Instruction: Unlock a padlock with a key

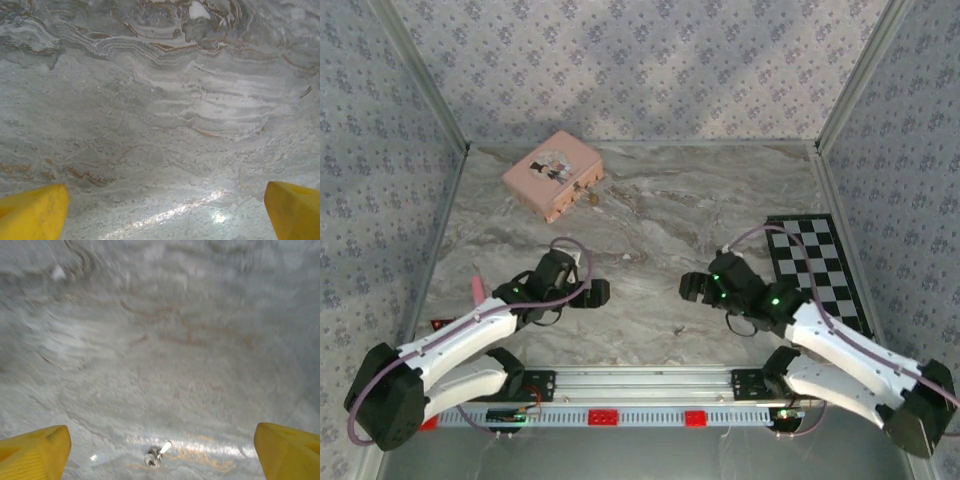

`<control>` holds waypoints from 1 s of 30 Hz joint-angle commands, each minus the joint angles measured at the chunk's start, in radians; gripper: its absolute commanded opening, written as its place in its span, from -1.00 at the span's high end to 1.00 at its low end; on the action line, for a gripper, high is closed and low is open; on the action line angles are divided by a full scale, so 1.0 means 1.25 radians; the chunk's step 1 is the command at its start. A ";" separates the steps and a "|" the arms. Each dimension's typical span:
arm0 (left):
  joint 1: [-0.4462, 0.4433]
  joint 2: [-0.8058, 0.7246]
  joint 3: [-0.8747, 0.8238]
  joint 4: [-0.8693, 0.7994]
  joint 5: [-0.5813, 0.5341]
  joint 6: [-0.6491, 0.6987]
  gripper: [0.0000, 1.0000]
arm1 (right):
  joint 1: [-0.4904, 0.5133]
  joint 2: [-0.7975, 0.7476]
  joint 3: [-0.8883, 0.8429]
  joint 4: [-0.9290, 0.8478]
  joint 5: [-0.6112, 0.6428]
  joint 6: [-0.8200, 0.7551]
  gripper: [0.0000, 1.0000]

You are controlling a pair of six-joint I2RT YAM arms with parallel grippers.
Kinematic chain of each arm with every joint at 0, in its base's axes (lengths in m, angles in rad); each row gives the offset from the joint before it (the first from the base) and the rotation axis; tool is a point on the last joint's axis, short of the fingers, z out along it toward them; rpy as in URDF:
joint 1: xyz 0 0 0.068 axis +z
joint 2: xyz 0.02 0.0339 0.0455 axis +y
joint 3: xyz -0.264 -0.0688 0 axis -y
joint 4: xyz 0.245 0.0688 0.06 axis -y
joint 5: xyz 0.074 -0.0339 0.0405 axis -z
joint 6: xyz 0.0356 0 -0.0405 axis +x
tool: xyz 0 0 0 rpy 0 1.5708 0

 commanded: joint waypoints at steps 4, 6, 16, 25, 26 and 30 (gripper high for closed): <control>-0.006 -0.035 -0.012 0.076 -0.021 0.099 -1.00 | 0.103 0.102 -0.016 -0.020 0.013 0.204 -0.72; -0.006 -0.055 -0.030 0.093 -0.028 0.107 -1.00 | 0.127 0.135 -0.012 -0.016 0.001 0.230 -0.61; -0.006 -0.179 -0.079 0.074 -0.093 0.081 -1.00 | 0.186 0.331 0.100 -0.048 -0.034 0.244 -0.04; -0.007 -0.213 -0.084 0.061 -0.101 0.073 -1.00 | 0.186 0.424 0.159 -0.106 -0.031 0.232 0.26; -0.007 -0.214 -0.084 0.061 -0.101 0.073 -1.00 | 0.187 0.427 0.158 -0.105 -0.032 0.233 0.28; -0.007 -0.215 -0.085 0.061 -0.100 0.072 -1.00 | 0.185 0.436 0.153 -0.098 -0.040 0.237 0.37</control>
